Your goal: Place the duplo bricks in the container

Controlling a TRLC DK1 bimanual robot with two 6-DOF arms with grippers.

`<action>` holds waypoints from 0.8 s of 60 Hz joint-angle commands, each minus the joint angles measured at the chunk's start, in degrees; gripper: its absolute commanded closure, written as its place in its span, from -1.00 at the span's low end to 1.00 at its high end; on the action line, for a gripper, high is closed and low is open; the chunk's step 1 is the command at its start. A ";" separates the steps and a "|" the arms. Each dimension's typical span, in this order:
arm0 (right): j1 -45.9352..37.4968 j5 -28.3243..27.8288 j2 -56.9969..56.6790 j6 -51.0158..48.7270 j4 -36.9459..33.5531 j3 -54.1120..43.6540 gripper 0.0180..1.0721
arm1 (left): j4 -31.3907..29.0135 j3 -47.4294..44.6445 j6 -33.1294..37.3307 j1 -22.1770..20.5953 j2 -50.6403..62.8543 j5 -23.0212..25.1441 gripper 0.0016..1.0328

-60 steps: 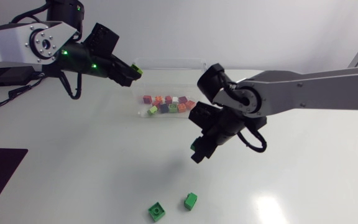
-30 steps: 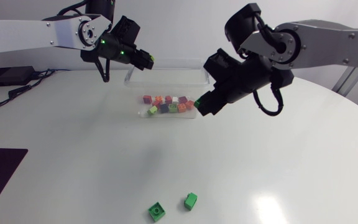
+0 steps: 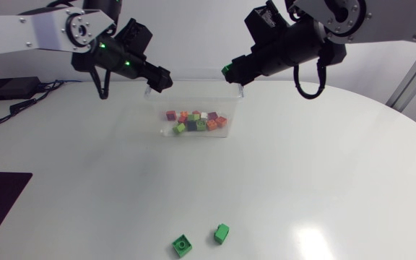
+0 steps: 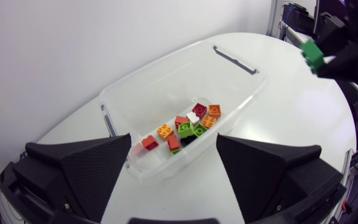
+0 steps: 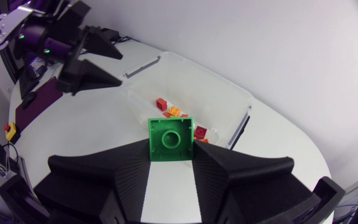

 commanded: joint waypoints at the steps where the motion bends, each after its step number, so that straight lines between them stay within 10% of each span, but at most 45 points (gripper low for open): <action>1: -0.14 0.41 3.21 2.37 2.01 1.94 0.47 | -1.23 -5.76 3.83 0.46 -7.45 0.20 -0.92; 34: 0.30 5.77 19.47 3.78 14.14 12.48 0.40 | -5.97 -40.82 21.76 -5.70 -34.43 4.15 -0.92; 48: 0.38 8.32 27.20 2.99 10.89 22.68 -0.91 | -14.32 -43.37 30.37 -9.65 -36.28 7.14 -0.92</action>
